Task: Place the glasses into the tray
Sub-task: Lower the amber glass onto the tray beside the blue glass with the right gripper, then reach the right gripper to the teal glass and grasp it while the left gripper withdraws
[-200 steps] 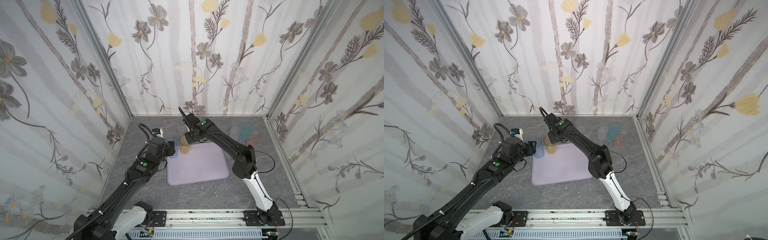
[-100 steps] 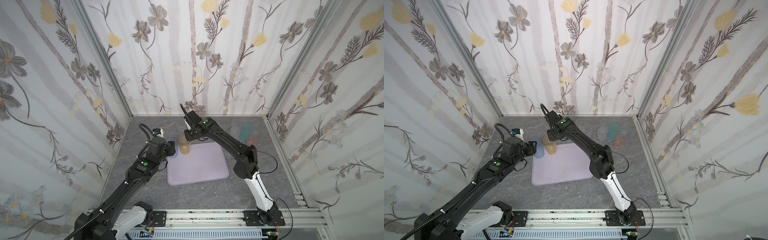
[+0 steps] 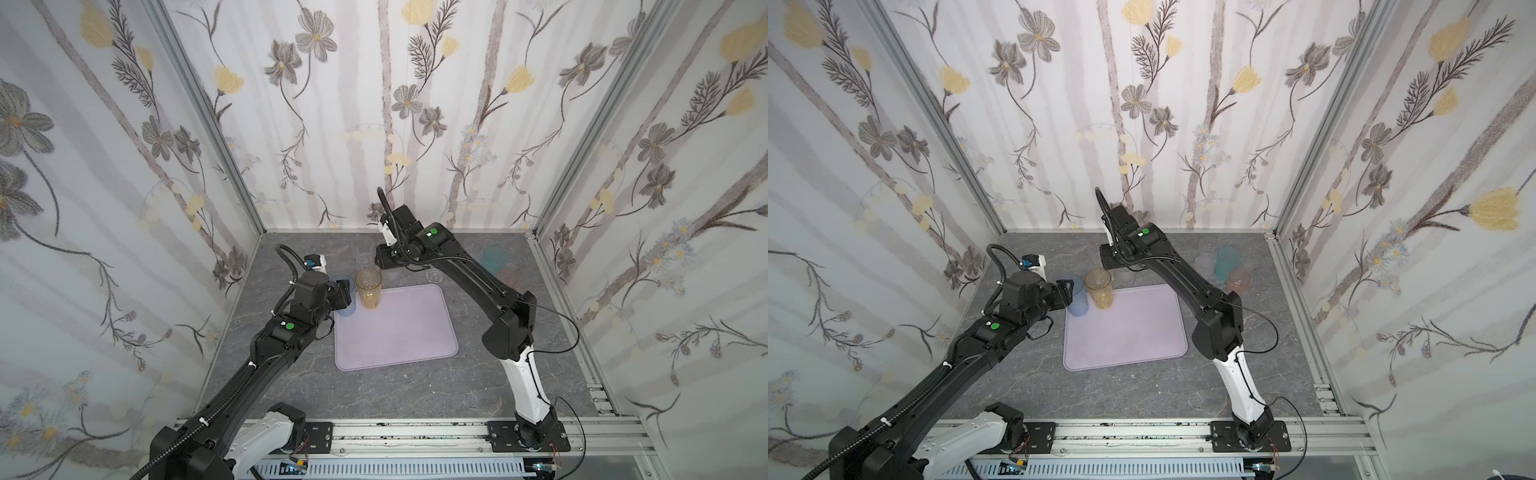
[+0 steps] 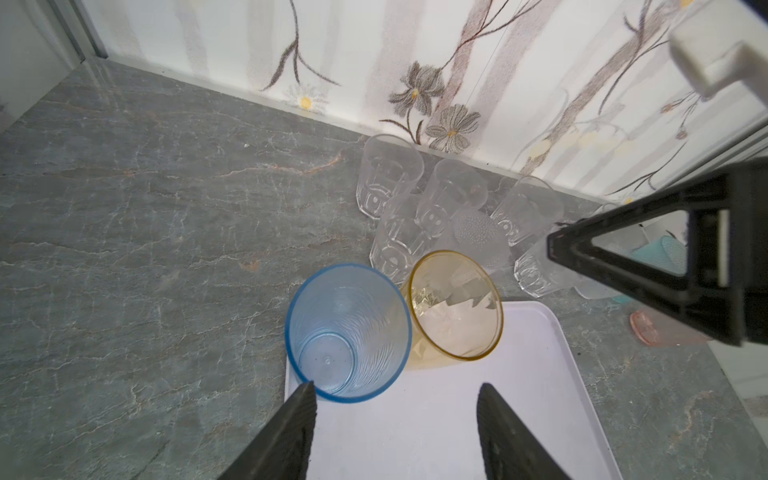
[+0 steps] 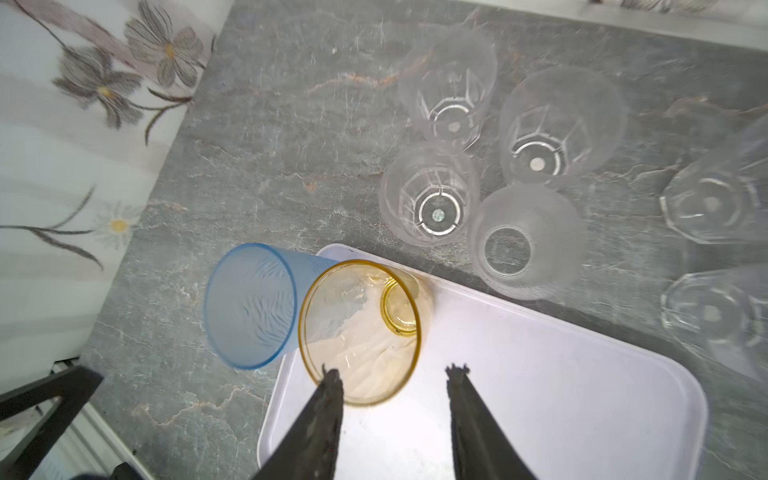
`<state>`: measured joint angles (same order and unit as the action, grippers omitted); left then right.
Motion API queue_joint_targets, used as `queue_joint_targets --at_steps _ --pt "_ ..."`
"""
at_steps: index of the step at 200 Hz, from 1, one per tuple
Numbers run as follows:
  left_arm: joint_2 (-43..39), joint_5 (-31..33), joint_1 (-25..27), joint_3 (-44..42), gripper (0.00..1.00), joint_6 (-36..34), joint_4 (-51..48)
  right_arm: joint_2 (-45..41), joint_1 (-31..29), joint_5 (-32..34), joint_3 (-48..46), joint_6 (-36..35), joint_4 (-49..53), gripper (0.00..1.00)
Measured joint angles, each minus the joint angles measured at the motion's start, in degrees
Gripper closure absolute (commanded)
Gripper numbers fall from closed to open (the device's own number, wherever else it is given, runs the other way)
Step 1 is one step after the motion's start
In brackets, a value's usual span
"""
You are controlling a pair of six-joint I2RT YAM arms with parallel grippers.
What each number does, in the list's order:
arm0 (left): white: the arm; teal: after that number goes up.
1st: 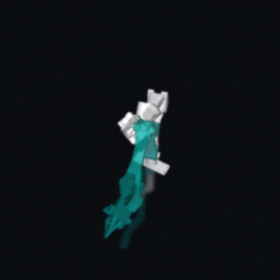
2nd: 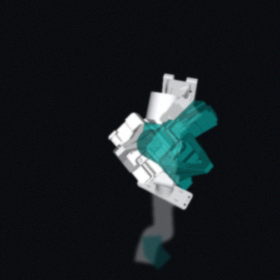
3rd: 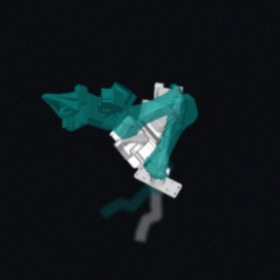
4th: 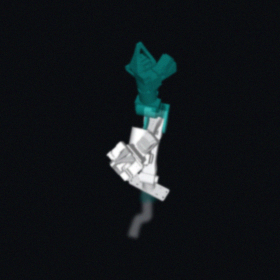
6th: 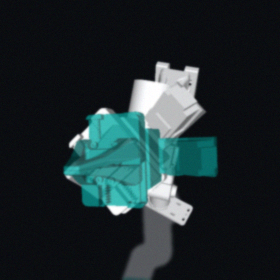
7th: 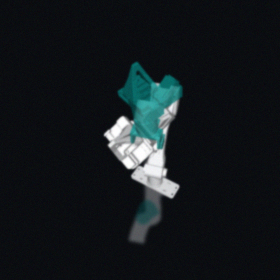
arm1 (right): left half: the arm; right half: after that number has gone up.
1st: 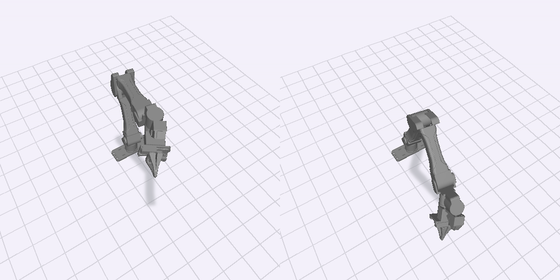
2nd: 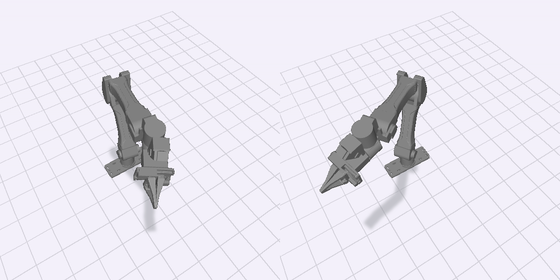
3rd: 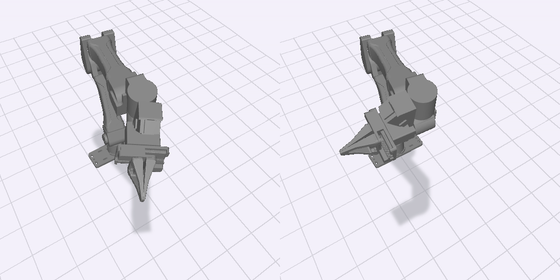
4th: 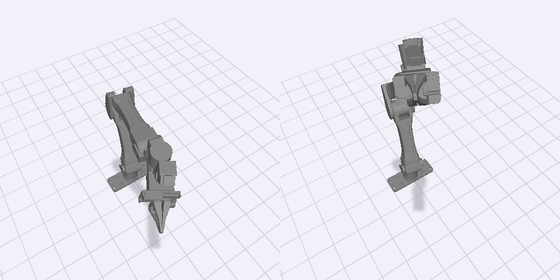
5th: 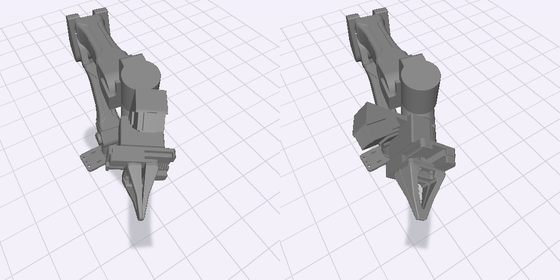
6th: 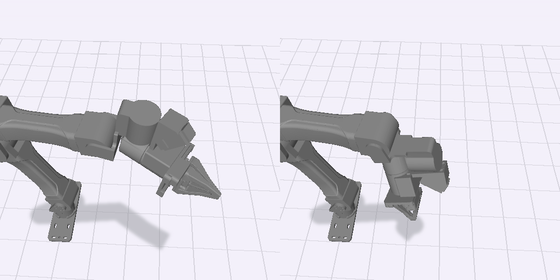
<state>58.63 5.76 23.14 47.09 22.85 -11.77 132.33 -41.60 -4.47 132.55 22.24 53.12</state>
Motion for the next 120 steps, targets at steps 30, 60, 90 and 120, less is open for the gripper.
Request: queue_joint_targets --at_steps 30,60,90,120 --pt "0.4 0.8 2.0 1.1 0.32 -0.2 1.4 -11.0 1.9 -0.6 -11.1 0.0 -4.5 0.54" --pt "2.9 1.8 8.0 1.3 0.28 -0.5 3.5 -20.4 7.2 -0.6 -24.7 1.4 -9.6 0.53" --pt "6.6 3.0 14.9 1.0 0.22 -0.9 8.0 -26.8 14.5 0.3 -35.2 2.2 -14.1 0.53" --pt "11.5 3.4 19.4 1.4 0.15 -1.6 13.4 -28.2 23.3 3.1 -40.7 2.3 -16.2 0.53"
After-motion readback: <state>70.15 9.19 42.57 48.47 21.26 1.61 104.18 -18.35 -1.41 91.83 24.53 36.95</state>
